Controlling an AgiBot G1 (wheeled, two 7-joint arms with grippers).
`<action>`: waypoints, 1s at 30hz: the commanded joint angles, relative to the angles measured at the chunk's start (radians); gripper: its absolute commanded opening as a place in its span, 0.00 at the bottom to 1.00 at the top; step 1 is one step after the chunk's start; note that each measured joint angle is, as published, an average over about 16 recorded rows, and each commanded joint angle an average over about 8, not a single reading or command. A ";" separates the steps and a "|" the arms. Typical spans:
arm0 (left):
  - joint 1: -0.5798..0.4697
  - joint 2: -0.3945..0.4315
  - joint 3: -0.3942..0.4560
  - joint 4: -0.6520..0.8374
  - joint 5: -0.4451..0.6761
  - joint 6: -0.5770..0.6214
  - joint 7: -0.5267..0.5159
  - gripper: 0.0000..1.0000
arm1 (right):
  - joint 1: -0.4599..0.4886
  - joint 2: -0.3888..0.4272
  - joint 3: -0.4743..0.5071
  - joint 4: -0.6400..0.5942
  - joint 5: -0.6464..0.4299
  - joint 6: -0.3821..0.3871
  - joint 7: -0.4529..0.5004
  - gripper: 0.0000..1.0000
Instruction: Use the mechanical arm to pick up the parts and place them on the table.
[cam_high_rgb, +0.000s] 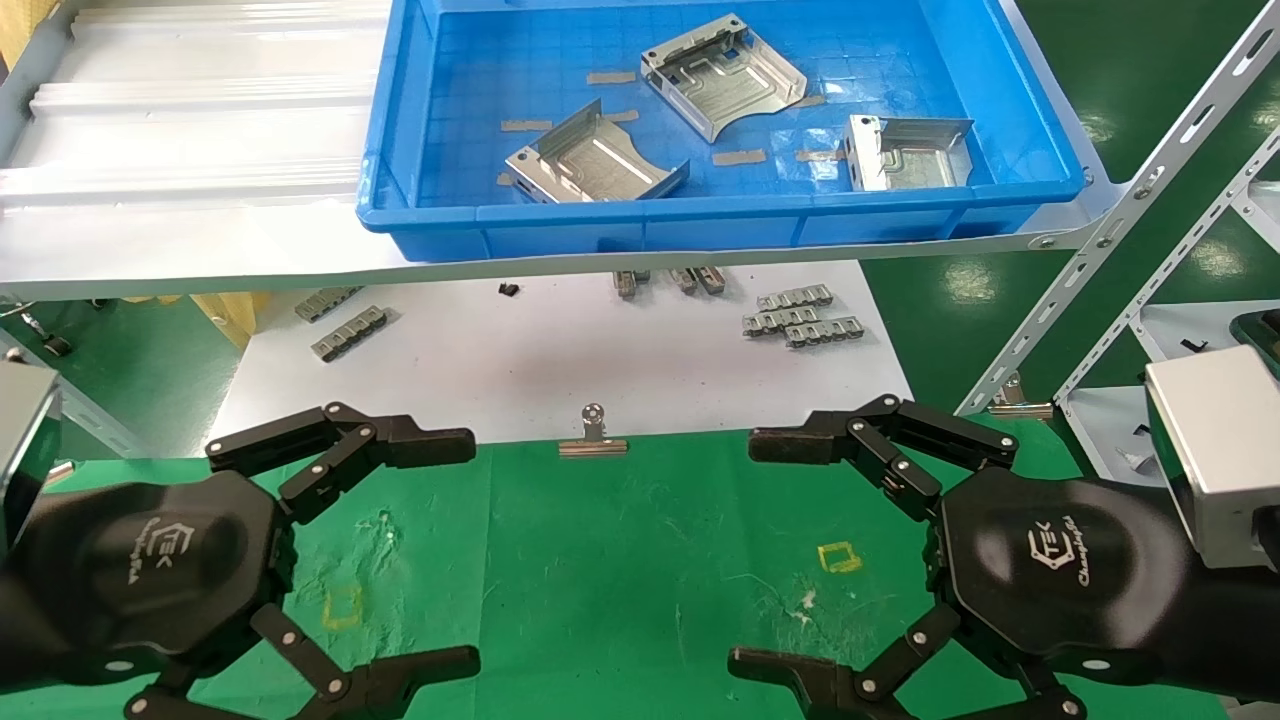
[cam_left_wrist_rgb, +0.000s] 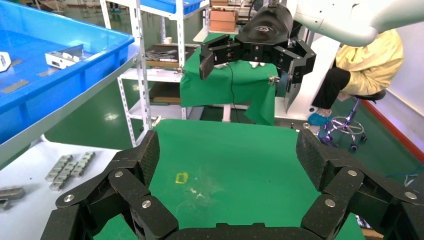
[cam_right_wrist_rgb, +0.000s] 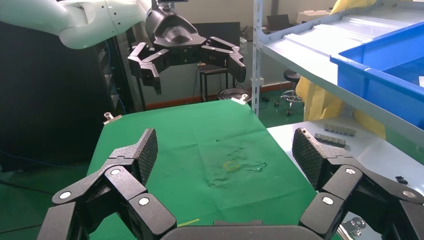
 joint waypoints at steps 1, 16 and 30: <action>0.000 0.000 0.000 0.000 0.000 0.000 0.000 1.00 | 0.000 0.000 0.000 0.000 0.000 0.000 0.000 1.00; 0.000 0.000 0.000 0.000 0.000 0.000 0.000 1.00 | 0.000 0.000 0.000 0.000 0.000 0.000 0.000 1.00; 0.000 0.000 0.000 0.000 0.000 0.000 0.000 1.00 | 0.000 0.000 0.000 0.000 0.000 0.000 0.000 1.00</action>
